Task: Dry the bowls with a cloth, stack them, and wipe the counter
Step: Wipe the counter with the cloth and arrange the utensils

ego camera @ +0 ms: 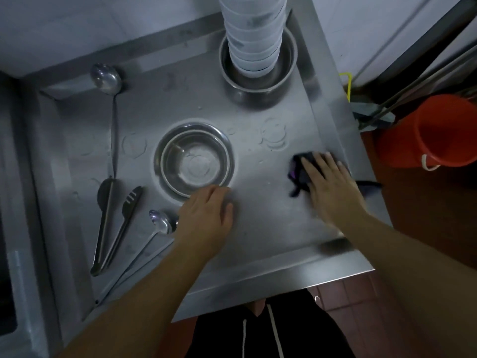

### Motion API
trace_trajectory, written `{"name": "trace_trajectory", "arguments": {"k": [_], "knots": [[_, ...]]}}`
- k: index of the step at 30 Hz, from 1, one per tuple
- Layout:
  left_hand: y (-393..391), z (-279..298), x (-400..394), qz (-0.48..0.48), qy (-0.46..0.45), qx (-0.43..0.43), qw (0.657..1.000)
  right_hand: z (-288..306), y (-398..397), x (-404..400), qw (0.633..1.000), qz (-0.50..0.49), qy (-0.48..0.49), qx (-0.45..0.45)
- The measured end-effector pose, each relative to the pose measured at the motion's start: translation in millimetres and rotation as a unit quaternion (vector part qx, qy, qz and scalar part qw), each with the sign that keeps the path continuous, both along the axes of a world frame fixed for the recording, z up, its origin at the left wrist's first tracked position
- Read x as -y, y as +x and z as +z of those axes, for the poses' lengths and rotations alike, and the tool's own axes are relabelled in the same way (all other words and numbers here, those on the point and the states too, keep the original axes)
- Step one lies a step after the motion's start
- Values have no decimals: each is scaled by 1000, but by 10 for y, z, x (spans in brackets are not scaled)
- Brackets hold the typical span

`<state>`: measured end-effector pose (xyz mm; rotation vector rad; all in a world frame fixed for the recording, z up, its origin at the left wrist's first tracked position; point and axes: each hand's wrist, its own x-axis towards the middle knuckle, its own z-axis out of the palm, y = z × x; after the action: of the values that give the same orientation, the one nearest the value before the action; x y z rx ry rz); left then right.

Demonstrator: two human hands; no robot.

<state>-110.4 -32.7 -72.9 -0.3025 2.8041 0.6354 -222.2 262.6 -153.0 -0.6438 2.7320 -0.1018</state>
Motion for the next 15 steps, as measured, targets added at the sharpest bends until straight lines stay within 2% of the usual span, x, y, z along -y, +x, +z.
{"name": "trace_trajectory", "arguments": {"k": [3,8,11,15], "knots": [[-156,-46,-23,20,-21,4,1000,-66,-633,468,996,-58,-67,4],[-331,-112,4,50,-43,4,998,-155,-1173,916,989,-77,-117,-36],[-420,-115,2,68,-52,6,996,-157,-888,833,984,44,-168,-27],[-541,-64,-78,86,-51,25,995,-177,228,299,954,241,-173,44]]}}
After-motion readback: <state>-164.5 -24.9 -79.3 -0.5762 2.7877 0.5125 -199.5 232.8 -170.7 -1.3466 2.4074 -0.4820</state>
